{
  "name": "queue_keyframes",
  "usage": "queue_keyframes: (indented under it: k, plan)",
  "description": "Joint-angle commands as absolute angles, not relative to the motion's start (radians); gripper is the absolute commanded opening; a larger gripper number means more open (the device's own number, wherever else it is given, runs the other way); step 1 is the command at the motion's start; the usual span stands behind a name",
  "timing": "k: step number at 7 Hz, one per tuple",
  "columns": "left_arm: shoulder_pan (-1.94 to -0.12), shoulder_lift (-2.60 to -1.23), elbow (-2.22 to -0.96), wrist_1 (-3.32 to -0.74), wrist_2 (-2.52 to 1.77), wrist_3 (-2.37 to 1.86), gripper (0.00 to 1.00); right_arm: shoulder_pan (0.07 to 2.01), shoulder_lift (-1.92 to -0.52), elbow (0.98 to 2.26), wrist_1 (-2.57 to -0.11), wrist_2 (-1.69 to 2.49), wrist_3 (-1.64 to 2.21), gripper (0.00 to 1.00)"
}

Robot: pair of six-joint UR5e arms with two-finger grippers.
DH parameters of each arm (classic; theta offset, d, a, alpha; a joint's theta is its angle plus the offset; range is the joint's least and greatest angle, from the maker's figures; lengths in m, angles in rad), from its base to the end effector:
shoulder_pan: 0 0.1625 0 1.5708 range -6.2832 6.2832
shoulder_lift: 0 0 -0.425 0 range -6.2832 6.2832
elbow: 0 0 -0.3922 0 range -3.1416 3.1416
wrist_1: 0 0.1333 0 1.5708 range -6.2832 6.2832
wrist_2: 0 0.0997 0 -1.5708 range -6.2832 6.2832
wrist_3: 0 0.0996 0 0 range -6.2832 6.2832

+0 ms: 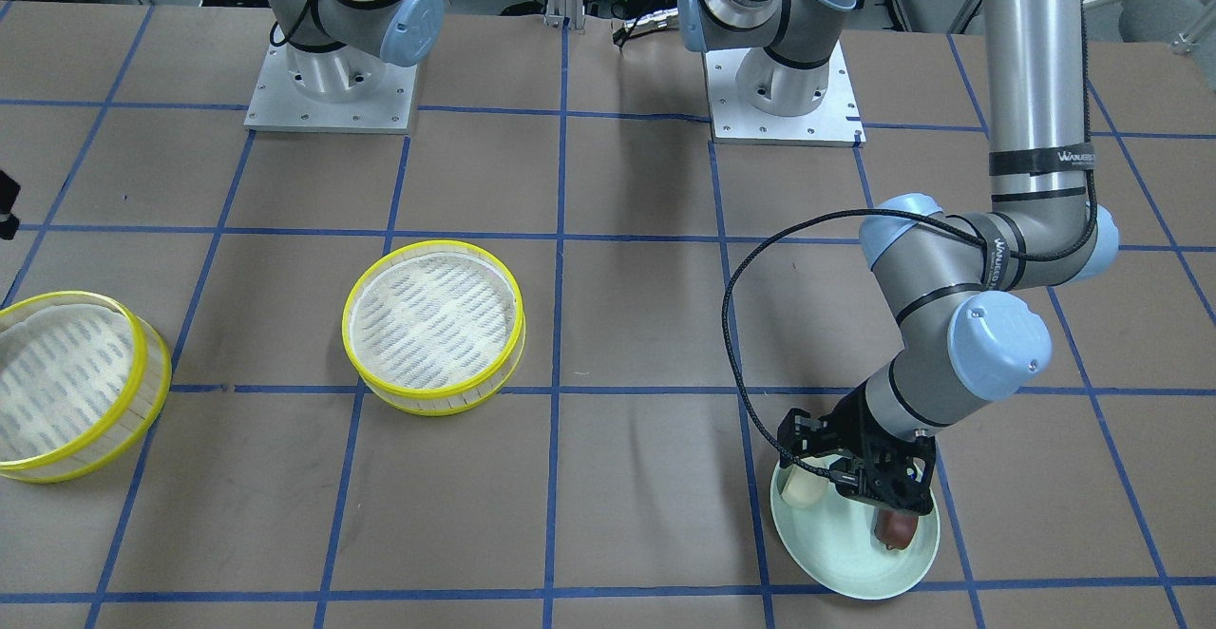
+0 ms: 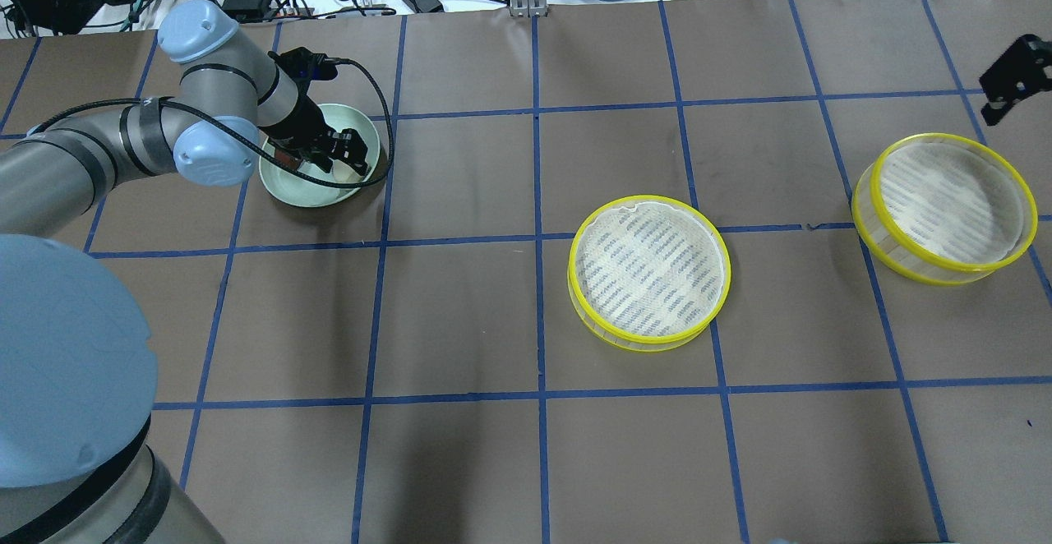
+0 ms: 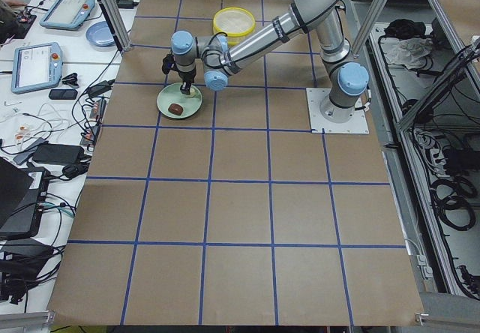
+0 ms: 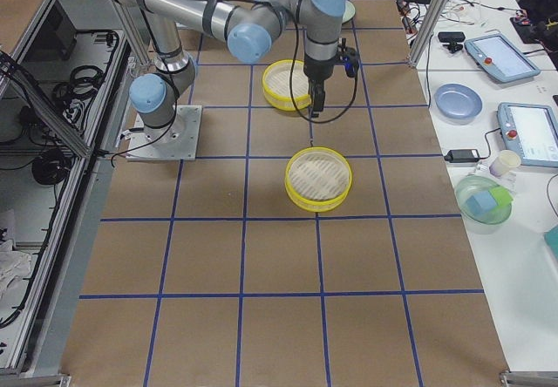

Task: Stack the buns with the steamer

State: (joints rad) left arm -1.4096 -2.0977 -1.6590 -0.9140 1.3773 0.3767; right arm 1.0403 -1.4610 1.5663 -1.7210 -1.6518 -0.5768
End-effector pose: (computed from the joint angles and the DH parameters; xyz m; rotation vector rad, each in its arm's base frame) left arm -0.0481 -0.6539 0.2100 -0.3246 -2.9452 0.1360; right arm -0.1655 -0.5297 0.4490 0.0678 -3.0483 -0.0067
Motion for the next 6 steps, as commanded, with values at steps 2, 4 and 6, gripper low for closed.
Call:
queue_keyframes:
  k: [2, 4, 6]
  plan:
    - [-1.410, -2.115, -1.647, -0.901, 1.379, 0.379, 0.49, 0.895, -1.222, 1.569, -1.984, -1.643, -0.824, 0.98]
    - [-1.410, -2.126, -1.647, -0.885, 1.381, 0.379, 0.25, 0.893, -1.126, 1.569, -2.051, -1.646, -0.824, 0.93]
    - [-1.399, -2.123, -1.629, -0.885, 1.396, 0.368, 0.00, 0.885, -1.043, 1.569, -2.121, -1.644, -0.869, 0.79]
